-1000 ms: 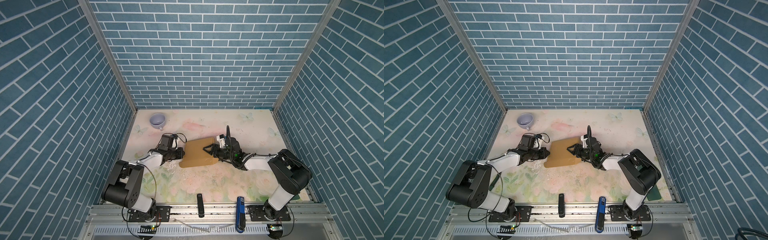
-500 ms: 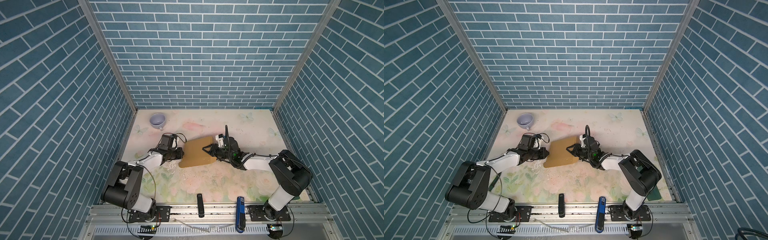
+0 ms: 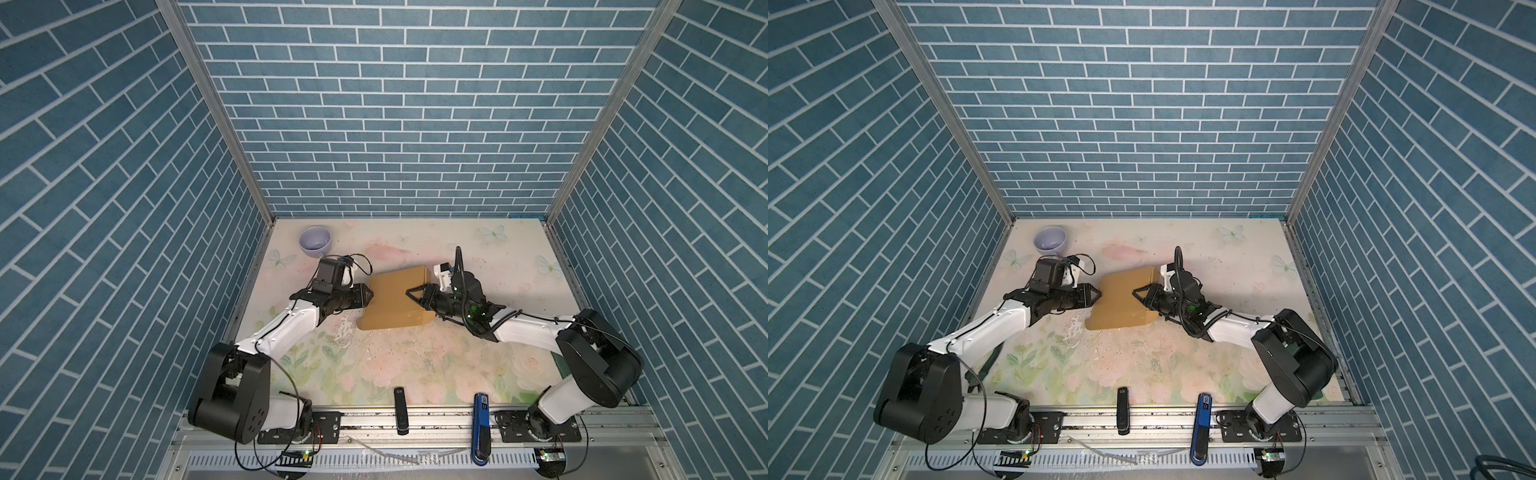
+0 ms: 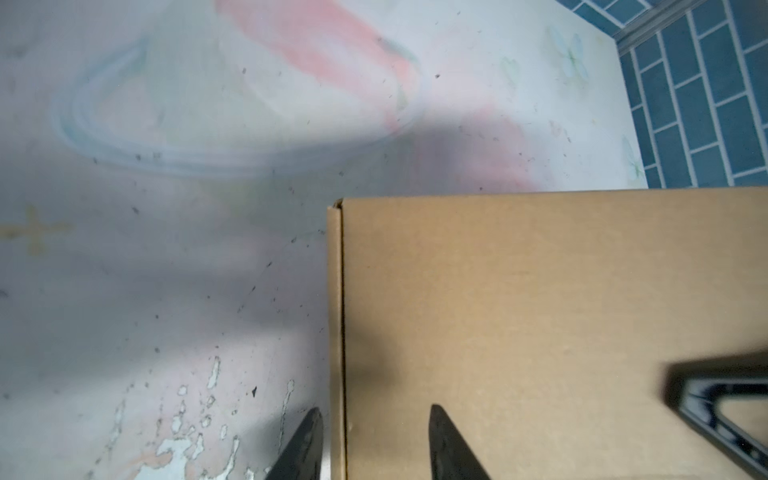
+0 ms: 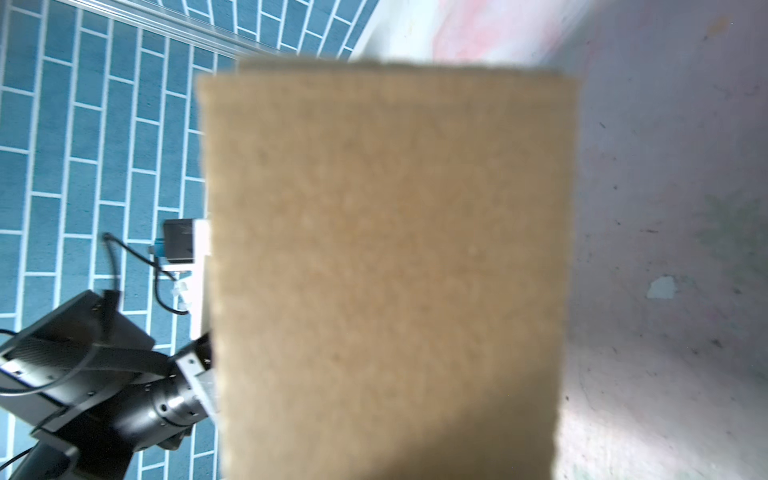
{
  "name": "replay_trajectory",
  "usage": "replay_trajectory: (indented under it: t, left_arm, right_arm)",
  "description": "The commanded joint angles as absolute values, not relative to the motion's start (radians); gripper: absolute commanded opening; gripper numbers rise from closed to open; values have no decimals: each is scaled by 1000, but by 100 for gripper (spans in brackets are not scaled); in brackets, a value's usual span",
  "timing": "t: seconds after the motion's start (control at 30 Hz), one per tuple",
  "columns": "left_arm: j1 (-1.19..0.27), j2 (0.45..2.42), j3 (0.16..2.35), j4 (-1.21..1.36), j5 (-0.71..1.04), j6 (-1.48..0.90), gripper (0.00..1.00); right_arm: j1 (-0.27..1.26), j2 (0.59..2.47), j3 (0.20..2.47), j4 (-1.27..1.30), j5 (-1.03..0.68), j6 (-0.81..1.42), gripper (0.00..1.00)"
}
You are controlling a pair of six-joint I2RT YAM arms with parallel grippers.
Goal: Fold the paper box
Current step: 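Push the upright box farther from the robot with both grippers on its sides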
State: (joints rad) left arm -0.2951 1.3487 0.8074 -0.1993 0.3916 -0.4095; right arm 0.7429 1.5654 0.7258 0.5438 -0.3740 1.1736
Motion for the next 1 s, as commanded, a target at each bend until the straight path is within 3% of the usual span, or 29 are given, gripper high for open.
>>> replay_trajectory:
  t: [0.0,0.43,0.73,0.97]
  left_arm:
    - [-275,1290,883,-282,383,-395,52]
    - [-207,1190,1051,-399,431,-374,99]
    - [-204,1101,970,-310,454,-365,100]
    - [-204,1144,855,-84,646,-485,100]
  right_arm:
    - [736,1508,710,520,-354,1139,29]
    - [644,1317,722,314,-404,1020,28]
    - [526,1196,765,134,-545,891,28]
    - [459,1197,816,129,-690,859,28]
